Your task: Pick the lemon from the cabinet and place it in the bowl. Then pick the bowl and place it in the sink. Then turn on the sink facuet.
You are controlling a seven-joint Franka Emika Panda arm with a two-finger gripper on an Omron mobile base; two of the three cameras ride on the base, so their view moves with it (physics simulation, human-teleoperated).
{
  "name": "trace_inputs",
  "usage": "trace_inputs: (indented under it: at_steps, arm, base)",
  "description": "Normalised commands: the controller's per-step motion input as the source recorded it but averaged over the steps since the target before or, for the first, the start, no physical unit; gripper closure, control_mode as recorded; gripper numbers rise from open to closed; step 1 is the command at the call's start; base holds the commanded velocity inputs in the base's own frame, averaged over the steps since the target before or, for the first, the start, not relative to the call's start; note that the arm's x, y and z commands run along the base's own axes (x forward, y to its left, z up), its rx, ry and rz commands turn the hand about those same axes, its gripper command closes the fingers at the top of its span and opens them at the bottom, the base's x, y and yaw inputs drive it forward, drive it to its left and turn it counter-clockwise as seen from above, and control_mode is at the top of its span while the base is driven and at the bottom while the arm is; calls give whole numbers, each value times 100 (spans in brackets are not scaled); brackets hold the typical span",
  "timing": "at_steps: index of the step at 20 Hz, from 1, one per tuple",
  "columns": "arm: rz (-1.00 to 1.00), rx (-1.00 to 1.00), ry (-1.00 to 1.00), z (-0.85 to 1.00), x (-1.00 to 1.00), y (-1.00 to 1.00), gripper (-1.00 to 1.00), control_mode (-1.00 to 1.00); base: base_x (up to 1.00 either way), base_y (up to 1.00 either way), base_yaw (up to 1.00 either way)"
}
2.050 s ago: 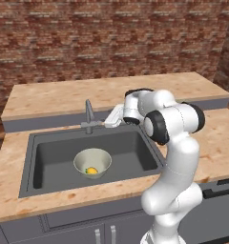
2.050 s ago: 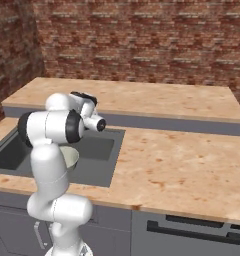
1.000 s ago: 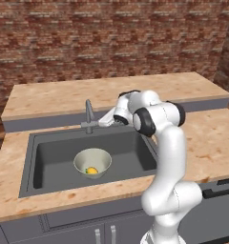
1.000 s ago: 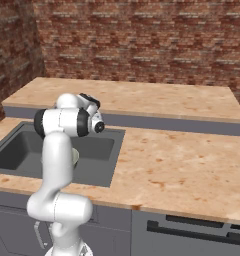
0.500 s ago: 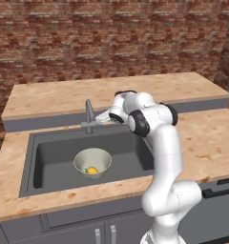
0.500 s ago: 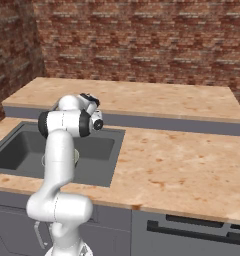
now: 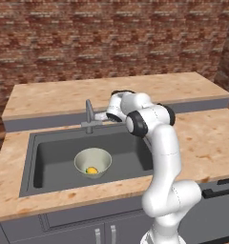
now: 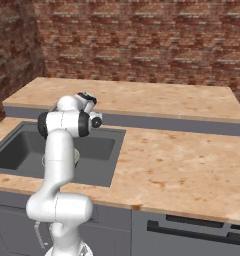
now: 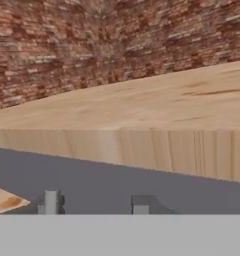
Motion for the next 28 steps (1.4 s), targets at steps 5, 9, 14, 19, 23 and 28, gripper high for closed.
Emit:
trace_inputs:
  at_steps: [5, 9, 14, 19, 23, 28]
  arm:
    - [-11, 20, 13, -18, 0, -96, 100, -100]
    - [-8, 21, 13, -29, 0, -100, 100, -100]
    - [-6, 14, 15, -47, 0, -100, 100, -100]
    - [-4, 5, 12, -55, 0, -95, 100, -100]
    - [0, 0, 5, -44, -4, -65, 100, -100]
    - [-2, 7, 1, -17, -7, -35, 100, -100]
  base:
    - [0, 0, 0]
    - [0, 0, 0]
    - [0, 0, 0]
    - [0, 0, 0]
    - [0, 0, 0]
    - [0, 0, 0]
